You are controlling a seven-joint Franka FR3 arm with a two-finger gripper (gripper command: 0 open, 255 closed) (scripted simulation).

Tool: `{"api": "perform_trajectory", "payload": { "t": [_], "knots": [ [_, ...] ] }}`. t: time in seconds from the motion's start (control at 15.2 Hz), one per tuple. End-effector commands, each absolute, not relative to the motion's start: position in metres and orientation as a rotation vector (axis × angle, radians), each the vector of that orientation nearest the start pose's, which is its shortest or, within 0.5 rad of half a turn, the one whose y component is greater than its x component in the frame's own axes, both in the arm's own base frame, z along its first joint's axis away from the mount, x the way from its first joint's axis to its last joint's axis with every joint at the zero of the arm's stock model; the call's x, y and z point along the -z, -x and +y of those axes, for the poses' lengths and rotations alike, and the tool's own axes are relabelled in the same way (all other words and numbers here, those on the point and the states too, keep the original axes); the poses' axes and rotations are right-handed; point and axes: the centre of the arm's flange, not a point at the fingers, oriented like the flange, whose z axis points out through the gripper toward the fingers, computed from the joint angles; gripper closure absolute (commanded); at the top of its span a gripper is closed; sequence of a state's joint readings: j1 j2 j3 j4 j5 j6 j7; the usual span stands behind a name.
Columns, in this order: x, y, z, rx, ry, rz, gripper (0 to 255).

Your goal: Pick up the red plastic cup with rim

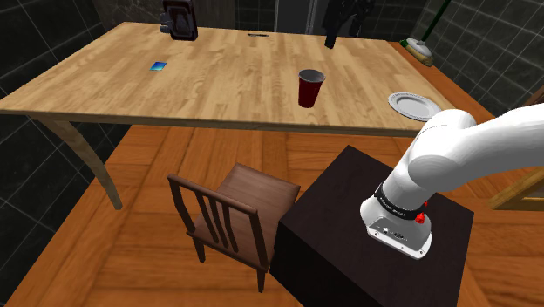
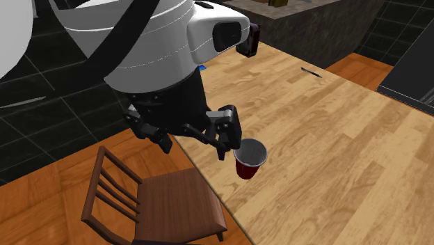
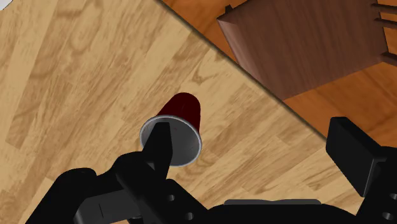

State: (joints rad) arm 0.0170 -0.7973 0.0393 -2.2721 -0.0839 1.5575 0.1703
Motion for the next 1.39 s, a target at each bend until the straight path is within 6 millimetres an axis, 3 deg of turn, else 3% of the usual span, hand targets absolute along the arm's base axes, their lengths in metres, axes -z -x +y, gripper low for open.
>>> {"api": "perform_trajectory", "payload": {
  "t": [0.0, 1.06, 1.32],
  "knots": [
    [-0.633, -0.302, 0.013, 0.152, 3.234, 0.209, 0],
    [-0.485, -0.432, -0.066, 0.117, 3.263, 0.07, 0],
    [-0.463, -0.438, -0.069, 0.116, 3.264, 0.064, 0]
  ]
}}
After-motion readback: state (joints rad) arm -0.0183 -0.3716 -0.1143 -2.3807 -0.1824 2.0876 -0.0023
